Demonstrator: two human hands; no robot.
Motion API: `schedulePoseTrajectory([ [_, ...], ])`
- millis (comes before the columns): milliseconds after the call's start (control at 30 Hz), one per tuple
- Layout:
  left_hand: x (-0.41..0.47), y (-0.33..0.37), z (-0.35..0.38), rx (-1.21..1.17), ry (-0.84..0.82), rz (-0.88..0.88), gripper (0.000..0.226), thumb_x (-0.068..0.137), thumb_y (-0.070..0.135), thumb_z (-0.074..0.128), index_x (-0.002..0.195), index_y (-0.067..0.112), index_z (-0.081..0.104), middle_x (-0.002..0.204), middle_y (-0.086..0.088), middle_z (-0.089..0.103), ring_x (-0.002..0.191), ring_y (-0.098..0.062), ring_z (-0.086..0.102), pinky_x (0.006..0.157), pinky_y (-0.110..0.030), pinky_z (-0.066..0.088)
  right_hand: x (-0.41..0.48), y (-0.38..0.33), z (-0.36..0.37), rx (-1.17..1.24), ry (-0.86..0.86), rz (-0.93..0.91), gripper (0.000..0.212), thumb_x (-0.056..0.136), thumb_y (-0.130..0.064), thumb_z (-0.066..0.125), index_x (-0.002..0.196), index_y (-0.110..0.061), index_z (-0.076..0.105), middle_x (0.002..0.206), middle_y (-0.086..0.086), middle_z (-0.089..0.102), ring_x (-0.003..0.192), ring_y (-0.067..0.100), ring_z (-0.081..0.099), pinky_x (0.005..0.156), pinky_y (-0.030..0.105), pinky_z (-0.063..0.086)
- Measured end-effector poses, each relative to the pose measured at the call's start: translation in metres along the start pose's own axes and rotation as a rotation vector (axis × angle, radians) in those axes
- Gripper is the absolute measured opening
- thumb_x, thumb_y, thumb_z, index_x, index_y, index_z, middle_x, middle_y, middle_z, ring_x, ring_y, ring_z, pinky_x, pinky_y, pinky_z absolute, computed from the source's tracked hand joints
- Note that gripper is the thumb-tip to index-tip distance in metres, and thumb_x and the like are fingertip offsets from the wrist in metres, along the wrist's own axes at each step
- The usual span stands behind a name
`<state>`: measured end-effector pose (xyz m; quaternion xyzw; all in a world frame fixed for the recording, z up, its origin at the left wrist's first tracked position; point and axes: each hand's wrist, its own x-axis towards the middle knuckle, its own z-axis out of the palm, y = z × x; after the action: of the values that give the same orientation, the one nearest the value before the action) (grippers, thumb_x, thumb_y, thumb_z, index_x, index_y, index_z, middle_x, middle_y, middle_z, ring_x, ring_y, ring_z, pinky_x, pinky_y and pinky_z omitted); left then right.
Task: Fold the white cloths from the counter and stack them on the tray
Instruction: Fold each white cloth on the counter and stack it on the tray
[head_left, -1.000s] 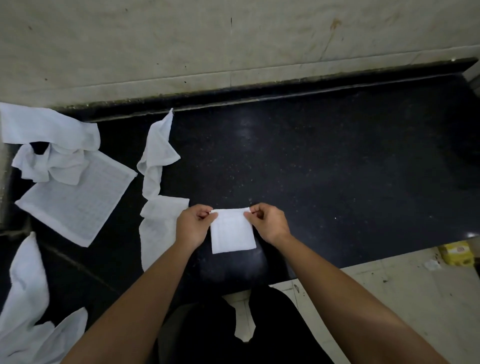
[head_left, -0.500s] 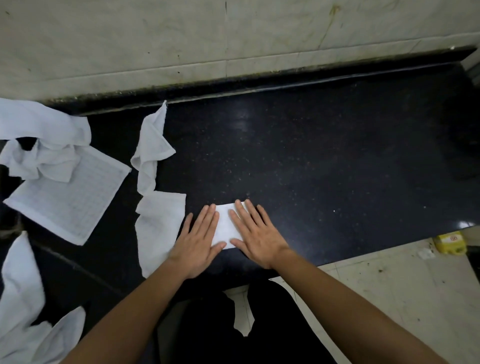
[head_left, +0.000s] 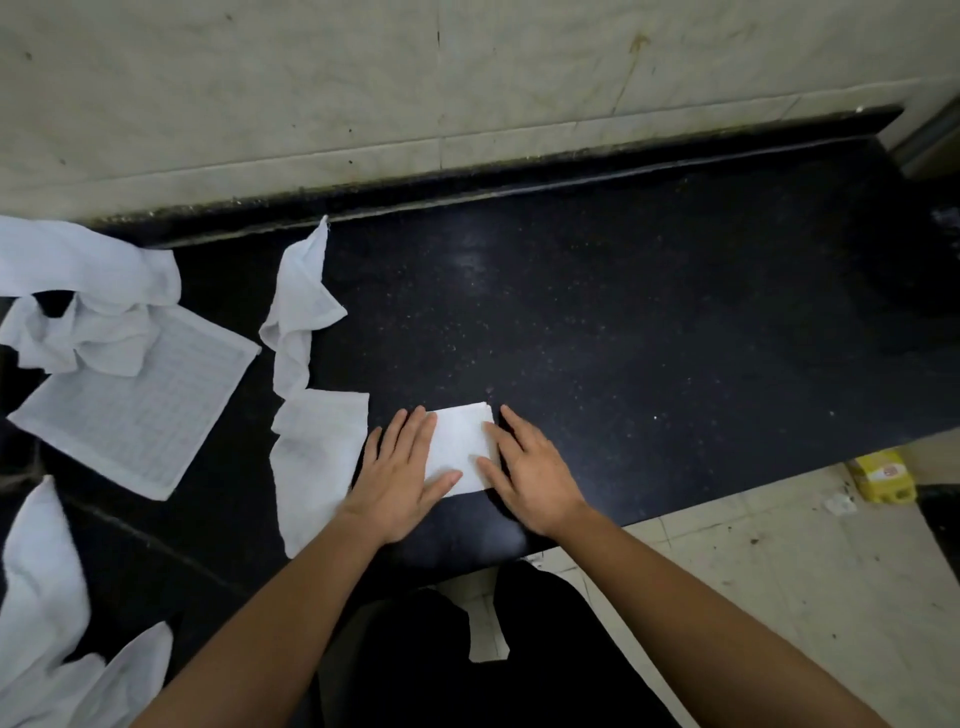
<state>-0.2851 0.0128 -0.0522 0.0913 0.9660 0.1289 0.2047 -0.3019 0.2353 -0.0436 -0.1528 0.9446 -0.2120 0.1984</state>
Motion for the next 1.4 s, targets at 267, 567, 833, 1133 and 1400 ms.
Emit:
schedulePoseTrajectory([
  [267, 0.010, 0.021, -0.026, -0.256, 0.066, -0.194, 0.062, 0.100, 0.041, 0.046, 0.152, 0.012, 0.029, 0.152, -0.009, 0.040, 0.138, -0.027, 0.037, 0.109, -0.042, 0.033, -0.031, -0.023, -0.011, 1.076, -0.036, 0.892, 0.028, 0.100, -0.036, 0.056, 0.095, -0.009, 0.065, 0.089, 0.015, 0.074, 0.070, 0.023, 0.070, 0.061, 0.033, 0.060],
  [567, -0.035, 0.022, -0.014, -0.596, -0.055, -0.503, 0.060, 0.099, 0.038, 0.050, 0.146, 0.002, 0.039, 0.126, -0.005, 0.060, 0.122, -0.027, 0.053, 0.101, -0.037, 0.042, -0.013, -0.043, 0.009, 1.246, 0.091, 0.975, 0.013, 0.083, -0.024, 0.077, 0.082, -0.014, 0.068, 0.084, 0.005, 0.071, 0.077, 0.021, 0.065, 0.065, 0.029, 0.047],
  [833, -0.049, 0.014, -0.025, -0.602, -0.055, -0.480, 0.071, 0.094, 0.034, 0.061, 0.153, 0.014, 0.026, 0.145, -0.010, 0.047, 0.130, -0.024, 0.049, 0.108, -0.038, 0.042, -0.010, -0.036, -0.023, 0.621, 0.081, 0.509, 0.010, 0.087, -0.038, 0.069, 0.087, -0.028, 0.067, 0.091, -0.008, 0.068, 0.088, 0.011, 0.063, 0.077, 0.025, 0.049],
  [1133, -0.023, 0.028, -0.065, -0.220, 0.191, 0.028, 0.063, 0.085, 0.029, 0.071, 0.143, 0.029, 0.048, 0.152, -0.008, 0.033, 0.141, -0.027, 0.030, 0.109, -0.040, 0.035, -0.031, -0.026, -0.069, 0.298, 0.115, -0.052, 0.009, 0.088, -0.044, 0.069, 0.096, -0.040, 0.068, 0.099, -0.019, 0.058, 0.096, -0.002, 0.057, 0.086, 0.017, 0.046],
  [1400, -0.005, 0.065, -0.089, -0.711, -0.037, 0.128, 0.006, 0.084, 0.020, 0.075, 0.082, 0.025, 0.073, 0.077, 0.008, 0.072, 0.068, -0.002, 0.063, 0.066, -0.022, 0.047, -0.083, -0.003, -0.077, 0.667, 0.370, 0.352, 0.003, 0.090, -0.031, 0.070, 0.088, -0.031, 0.067, 0.097, -0.012, 0.068, 0.090, 0.000, 0.062, 0.083, 0.017, 0.047],
])
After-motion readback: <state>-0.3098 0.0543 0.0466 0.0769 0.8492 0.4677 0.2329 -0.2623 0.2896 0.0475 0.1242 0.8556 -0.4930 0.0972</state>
